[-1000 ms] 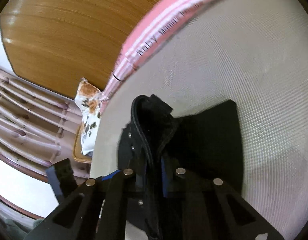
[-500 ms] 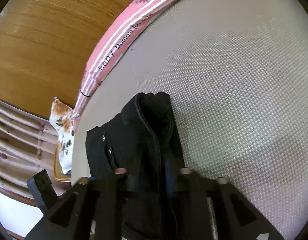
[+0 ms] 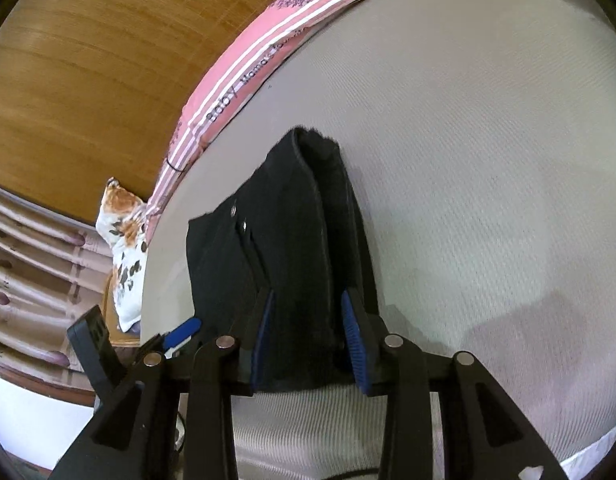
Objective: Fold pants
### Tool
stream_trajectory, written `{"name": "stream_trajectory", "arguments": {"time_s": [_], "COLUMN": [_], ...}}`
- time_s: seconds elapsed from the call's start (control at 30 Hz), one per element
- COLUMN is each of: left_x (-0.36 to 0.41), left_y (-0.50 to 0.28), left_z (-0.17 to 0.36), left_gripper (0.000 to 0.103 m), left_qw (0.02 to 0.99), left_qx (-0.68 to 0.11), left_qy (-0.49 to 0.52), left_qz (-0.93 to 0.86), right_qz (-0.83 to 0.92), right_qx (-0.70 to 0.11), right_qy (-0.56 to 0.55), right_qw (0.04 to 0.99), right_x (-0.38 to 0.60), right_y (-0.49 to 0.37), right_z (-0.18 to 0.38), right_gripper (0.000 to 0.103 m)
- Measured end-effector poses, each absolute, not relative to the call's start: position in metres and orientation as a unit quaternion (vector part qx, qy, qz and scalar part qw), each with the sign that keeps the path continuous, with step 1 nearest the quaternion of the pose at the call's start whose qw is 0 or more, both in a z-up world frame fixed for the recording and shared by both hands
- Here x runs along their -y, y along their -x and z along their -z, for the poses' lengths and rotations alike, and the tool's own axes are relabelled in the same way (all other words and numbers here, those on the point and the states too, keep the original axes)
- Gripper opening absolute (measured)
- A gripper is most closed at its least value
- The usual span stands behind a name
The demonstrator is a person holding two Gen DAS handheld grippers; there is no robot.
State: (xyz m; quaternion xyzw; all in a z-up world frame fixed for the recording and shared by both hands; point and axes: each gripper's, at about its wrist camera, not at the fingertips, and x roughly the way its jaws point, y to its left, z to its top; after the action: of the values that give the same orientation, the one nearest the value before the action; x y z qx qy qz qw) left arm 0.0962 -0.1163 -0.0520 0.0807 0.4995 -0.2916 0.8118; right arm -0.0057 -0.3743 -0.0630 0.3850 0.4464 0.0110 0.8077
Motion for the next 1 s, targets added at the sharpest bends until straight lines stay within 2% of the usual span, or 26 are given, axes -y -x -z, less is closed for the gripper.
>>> {"name": "stream_trajectory", "arguments": {"time_s": [0.07, 0.2, 0.3, 0.5, 0.7, 1.0], "left_x": [0.116, 0.114, 0.113, 0.107, 0.111, 0.110], "left_y": [-0.093, -0.086, -0.083, -0.076, -0.068, -0.072], "left_z": [0.052, 0.050, 0.048, 0.043, 0.059, 0.062], "left_gripper": [0.055, 0.055, 0.055, 0.055, 0.055, 0.056], "left_qw": [0.813, 0.818, 0.819, 0.822, 0.817, 0.817], "left_qx": [-0.500, -0.497, -0.496, -0.492, -0.492, -0.494], "left_qy": [-0.085, -0.093, -0.092, -0.106, -0.148, -0.142], "left_qz": [0.285, 0.276, 0.272, 0.267, 0.261, 0.262], "right_qz": [-0.009, 0.007, 0.013, 0.023, 0.040, 0.041], "right_qx": [-0.449, -0.457, -0.450, -0.443, -0.468, -0.467], "right_qy": [-0.376, -0.341, -0.333, -0.305, -0.279, -0.289], "right_qw": [0.810, 0.822, 0.828, 0.843, 0.838, 0.835], "right_x": [0.370, 0.362, 0.362, 0.354, 0.351, 0.353], "right_y": [0.009, 0.008, 0.013, 0.022, 0.022, 0.022], "right_z": [0.064, 0.062, 0.056, 0.044, 0.066, 0.069], "right_gripper": [0.033, 0.018, 0.013, 0.011, 0.010, 0.011]}}
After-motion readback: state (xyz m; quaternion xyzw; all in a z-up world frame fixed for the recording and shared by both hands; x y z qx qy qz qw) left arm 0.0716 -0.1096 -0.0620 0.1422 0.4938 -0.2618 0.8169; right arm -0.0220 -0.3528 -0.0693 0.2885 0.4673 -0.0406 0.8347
